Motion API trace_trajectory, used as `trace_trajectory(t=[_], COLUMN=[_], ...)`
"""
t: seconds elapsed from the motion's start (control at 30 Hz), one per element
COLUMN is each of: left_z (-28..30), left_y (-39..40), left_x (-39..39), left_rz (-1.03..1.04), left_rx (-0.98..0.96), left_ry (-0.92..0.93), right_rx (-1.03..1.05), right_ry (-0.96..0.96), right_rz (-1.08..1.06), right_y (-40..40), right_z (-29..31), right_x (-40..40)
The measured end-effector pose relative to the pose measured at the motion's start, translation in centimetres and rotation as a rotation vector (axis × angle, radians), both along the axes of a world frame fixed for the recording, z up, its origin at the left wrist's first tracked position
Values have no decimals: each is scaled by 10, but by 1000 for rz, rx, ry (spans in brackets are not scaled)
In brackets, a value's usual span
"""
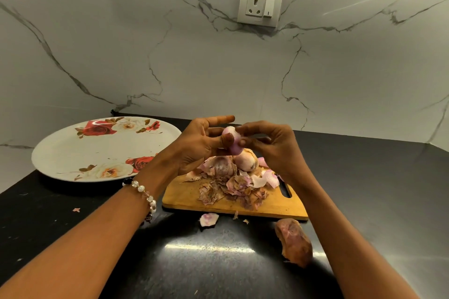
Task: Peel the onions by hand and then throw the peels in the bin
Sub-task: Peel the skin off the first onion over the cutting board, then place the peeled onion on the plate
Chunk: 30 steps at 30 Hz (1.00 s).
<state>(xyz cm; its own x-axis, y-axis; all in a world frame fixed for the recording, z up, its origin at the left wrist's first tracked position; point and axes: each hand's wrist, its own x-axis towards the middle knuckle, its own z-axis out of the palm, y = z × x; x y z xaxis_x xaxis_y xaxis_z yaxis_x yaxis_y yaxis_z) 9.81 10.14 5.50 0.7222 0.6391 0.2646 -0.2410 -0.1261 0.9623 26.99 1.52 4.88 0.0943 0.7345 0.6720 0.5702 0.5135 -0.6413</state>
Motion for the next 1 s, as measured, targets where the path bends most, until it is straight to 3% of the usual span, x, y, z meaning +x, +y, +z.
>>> trace_trajectory(t=[0.23,0.37,0.53,0.7,0.9,1.0], left_z=[-2,3,6,4,5,6], left_y=[-5,-5,2,3,5,8], left_x=[5,5,2,0,-10,-16], left_rz=[-6,-5,89,150,83,174], left_rx=[9,-4,18,137,96,58], left_ry=[10,-39,-10,82,46,-20], right_rx=[35,-41,-81,-174,-148,-182], right_ry=[-106,9,62,-57,270,436], right_rz=[-177,-209,-60,84,201,192], right_y=[6,7,-3,-2,-10,-12], right_z=[-2,-4,4,0,0,2], right_x=[-1,0,-1,-10,-17,-20])
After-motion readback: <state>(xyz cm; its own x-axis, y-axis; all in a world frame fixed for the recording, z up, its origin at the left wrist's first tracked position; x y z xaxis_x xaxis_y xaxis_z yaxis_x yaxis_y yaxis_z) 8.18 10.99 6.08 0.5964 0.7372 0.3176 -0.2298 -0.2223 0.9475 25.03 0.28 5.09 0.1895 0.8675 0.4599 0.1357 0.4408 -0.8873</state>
